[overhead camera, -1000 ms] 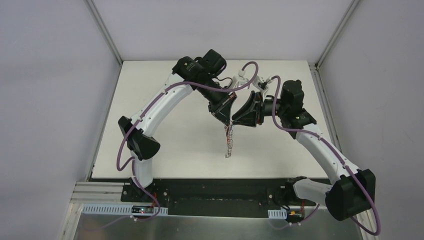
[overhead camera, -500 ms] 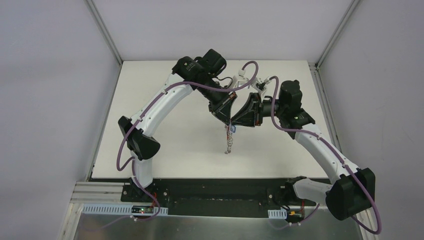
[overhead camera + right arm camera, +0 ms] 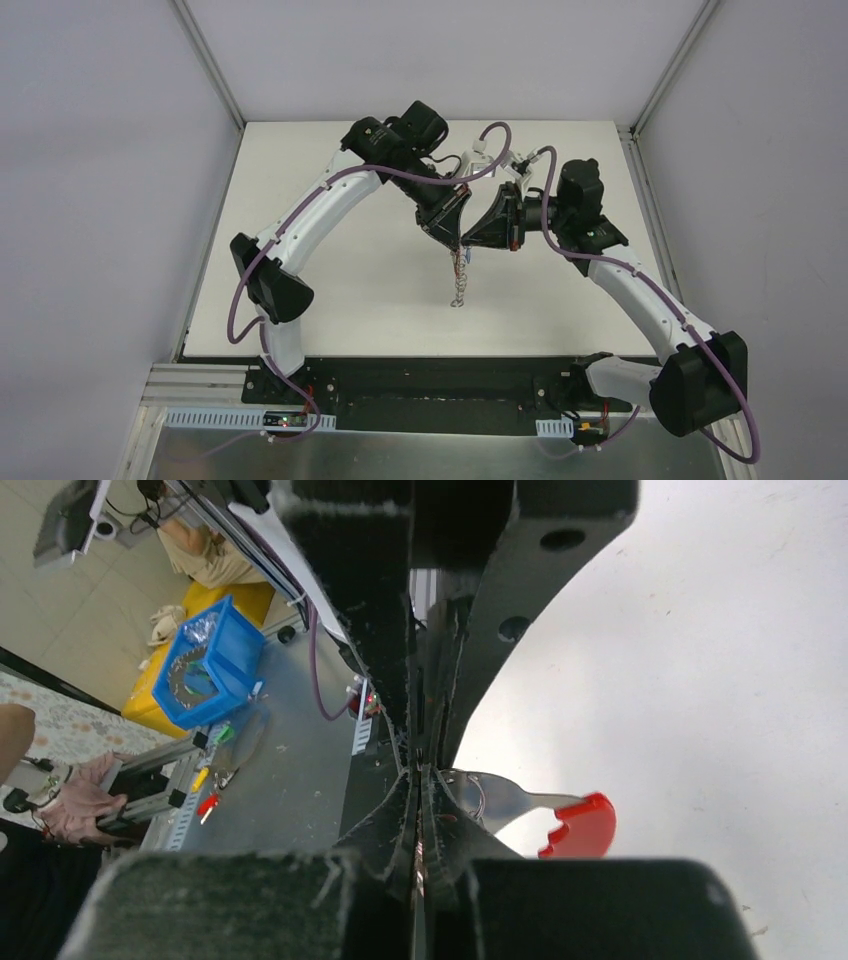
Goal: Put the keys on the keyring
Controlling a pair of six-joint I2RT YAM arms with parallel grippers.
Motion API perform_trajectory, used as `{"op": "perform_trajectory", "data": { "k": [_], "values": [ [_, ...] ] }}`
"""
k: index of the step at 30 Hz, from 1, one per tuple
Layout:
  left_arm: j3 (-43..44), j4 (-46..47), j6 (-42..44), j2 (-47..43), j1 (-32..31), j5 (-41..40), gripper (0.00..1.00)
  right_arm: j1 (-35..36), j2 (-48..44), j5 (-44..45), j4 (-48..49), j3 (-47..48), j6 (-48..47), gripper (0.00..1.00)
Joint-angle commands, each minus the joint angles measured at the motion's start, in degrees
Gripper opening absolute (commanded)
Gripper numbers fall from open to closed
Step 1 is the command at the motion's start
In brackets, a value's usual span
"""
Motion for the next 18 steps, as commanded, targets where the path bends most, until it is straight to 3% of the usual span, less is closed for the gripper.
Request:
{"op": "perform_trajectory", "data": {
  "k": [1, 4, 7, 18],
  "values": [
    [-8.7, 11.3, -0.3, -8.1, 2.3, 4.7, 0.15, -1.3, -0.2, -0.4, 16.1, 1.1, 12.2, 0.00],
    [-17.0, 21.8, -3.7, -13.0, 3.5, 5.7, 0.21, -2.5, 0.8, 1.0, 26.0, -0.7, 21.4, 0.00],
    [-21.1, 29.3, -6.1, -15.9, 3.8, 5.6, 0.24, -3.1, 1.6, 1.7, 30.1, -1.4, 25.4, 0.00],
    [-23.0, 36.2, -10.6, -16.6, 5.2, 6.0, 0.26, -3.9, 1.2, 2.0, 30.5, -2.4, 25.3, 0.00]
  ]
}}
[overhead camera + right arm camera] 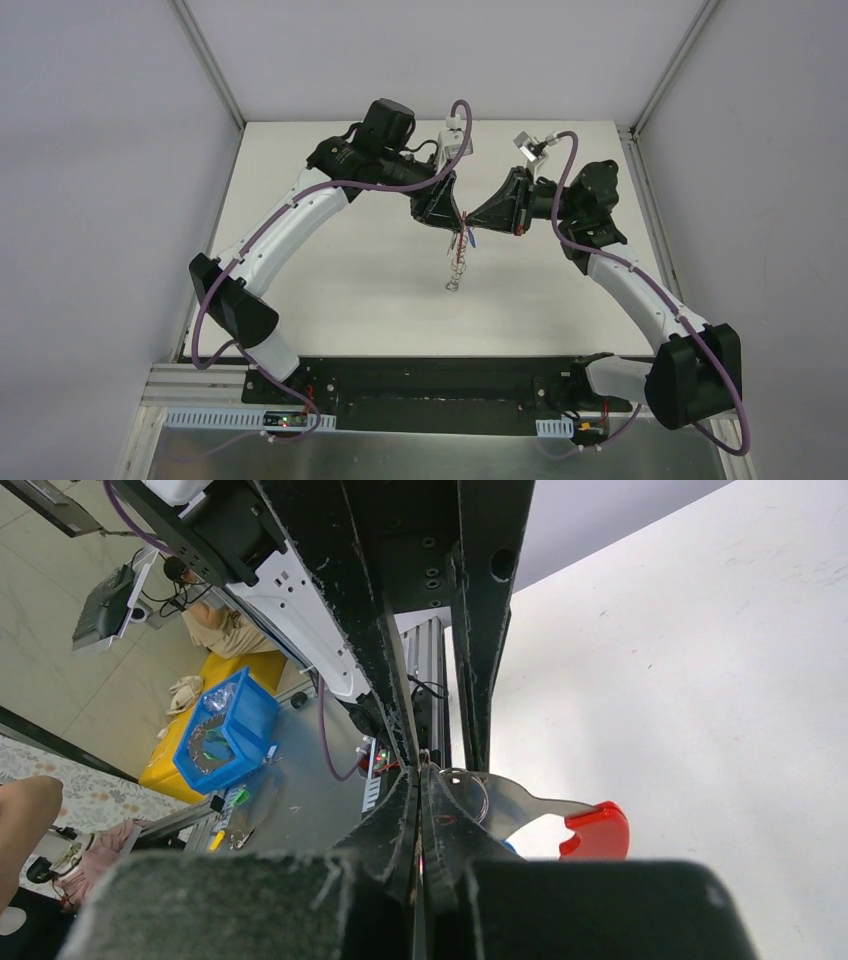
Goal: Put the keys on the keyring
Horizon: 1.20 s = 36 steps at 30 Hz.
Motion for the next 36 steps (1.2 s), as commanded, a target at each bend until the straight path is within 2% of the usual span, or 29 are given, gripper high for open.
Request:
{"op": "perform_trajectory", "data": {
  "k": [1, 6, 12, 18, 21, 24, 26, 29, 36],
  "values": [
    [-1.0, 5.3, -3.0, -1.7, 0.7, 2.7, 0.25, -0.5, -0.8, 0.1, 5.0, 0.0, 1.5, 0.00],
    [-2.5, 5.6, -3.7, -1.9, 0.7, 3.6, 0.18, -0.7, -0.9, 0.2, 5.0, 0.0, 1.5, 0.00],
    [-2.9, 5.6, -4.4, -2.0, 0.7, 4.8, 0.00, -0.9, -0.8, 0.3, 5.0, -0.6, 0.4, 0.00],
    [-1.2, 2.5, -5.6, -1.1, 0.7, 4.6, 0.00, -0.8, -1.7, 0.0, -1.0, -0.6, -6.3, 0.00],
    [5.2, -8.3, -1.8, 2.5, 0.5, 2.6, 0.00, -0.8, -2.7, -0.9, -6.9, 0.7, -11.7, 0.11],
    [15.1, -23.2, 3.3, 7.8, -0.4, 0.9, 0.00, -0.4, -3.6, -1.3, -18.3, 4.3, -20.9, 0.21],
    [18.7, -28.4, 5.5, 10.2, -1.2, 0.6, 0.00, 0.3, -4.0, -1.0, -24.8, 6.0, -27.1, 0.30],
    [19.2, -29.6, 5.9, 11.1, -2.0, 0.6, 0.00, 0.7, -4.3, -1.5, -25.9, 6.3, -28.4, 0.36],
    [19.3, -28.1, 4.5, 11.6, -3.0, 1.1, 0.00, 1.7, -3.7, -2.3, -25.4, 5.9, -27.8, 0.38]
  ]
}}
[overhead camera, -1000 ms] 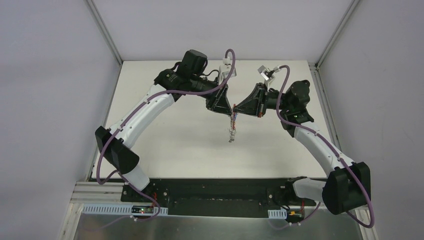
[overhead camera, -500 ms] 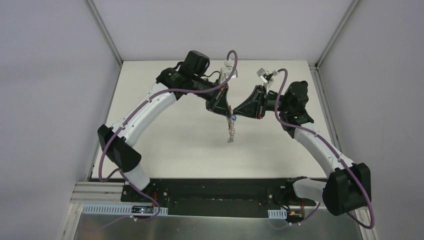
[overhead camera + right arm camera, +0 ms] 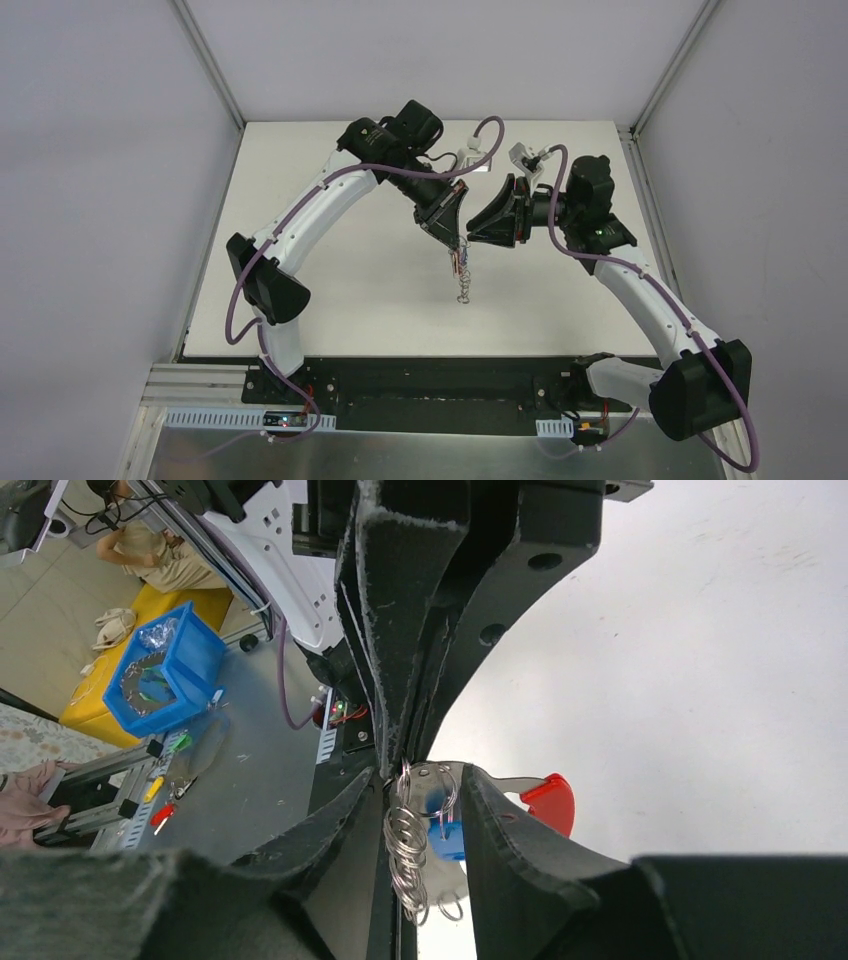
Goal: Put the keys on the keyring
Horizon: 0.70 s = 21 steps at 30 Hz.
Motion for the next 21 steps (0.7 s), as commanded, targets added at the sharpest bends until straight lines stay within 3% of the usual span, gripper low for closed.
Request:
{"op": "perform_trajectory", "data": {
  "k": [1, 8, 21],
  "values": [
    [2.5, -1.9, 1.1, -0.4, -0.7, 1.4, 0.00, 1.1, -0.6, -1.6, -0.5, 1.8, -2.8, 0.38],
    [2.7, -1.5, 0.7, 0.2, -1.1, 1.4, 0.00, 2.3, 0.1, -1.9, -0.4, 1.3, -3.0, 0.36],
    [2.8, -0.9, 0.8, 0.1, -1.1, 1.1, 0.00, 3.2, 1.2, -2.7, -0.4, 1.0, -3.3, 0.24]
  ]
}}
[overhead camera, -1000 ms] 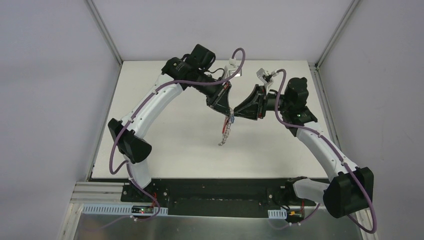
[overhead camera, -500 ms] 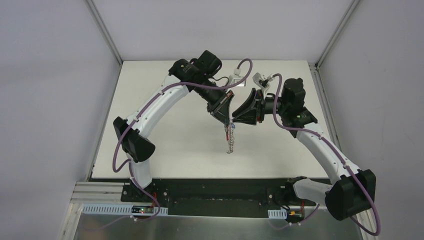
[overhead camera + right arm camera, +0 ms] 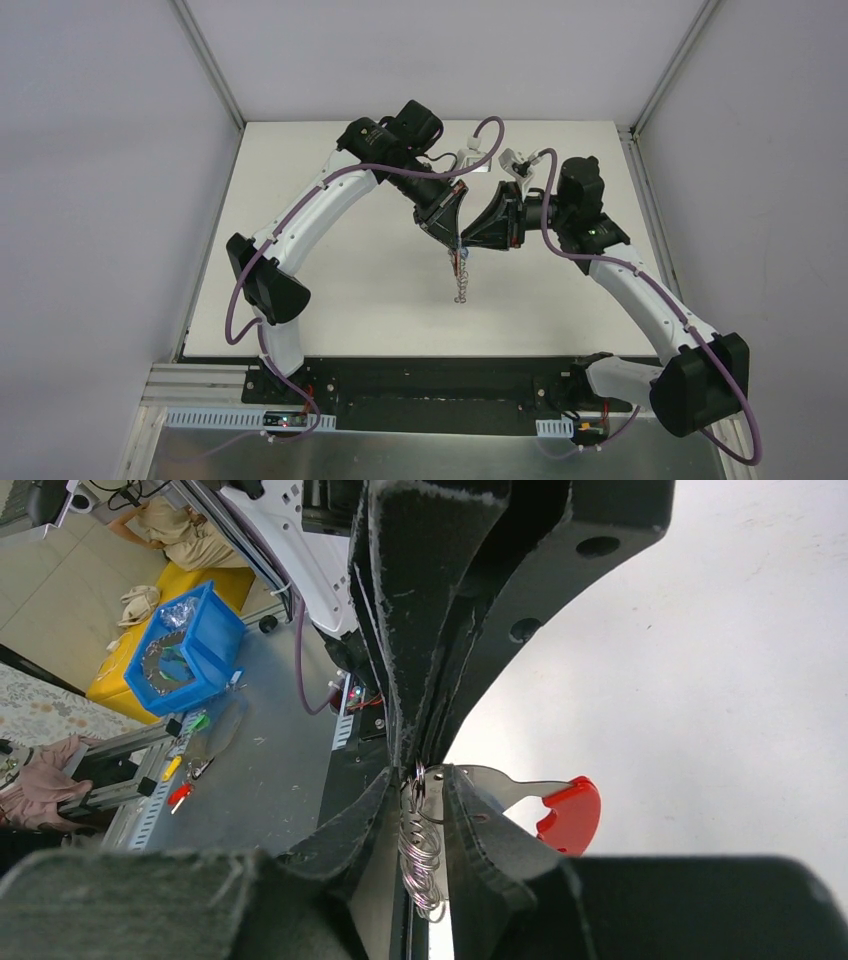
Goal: Put the keys on the keyring
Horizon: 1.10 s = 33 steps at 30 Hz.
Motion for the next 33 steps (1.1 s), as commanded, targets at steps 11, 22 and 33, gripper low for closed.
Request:
{"op": "perform_trajectory", "data": {
  "k": [11, 22, 33],
  "values": [
    [2.5, 0.6, 1.1, -0.1, -0.6, 0.8, 0.00, 1.1, 0.8, -2.0, 1.6, 1.7, -0.7, 0.00],
    [-14.7, 17.8, 7.4, -12.9, 0.3, -1.4, 0.23, -1.9, 0.7, 0.9, 16.2, 0.1, 16.1, 0.00],
    [-16.8, 23.5, 6.8, -13.5, 0.3, -4.1, 0.21, -2.4, 1.4, 1.9, 17.2, -0.5, 17.3, 0.00]
  ]
}}
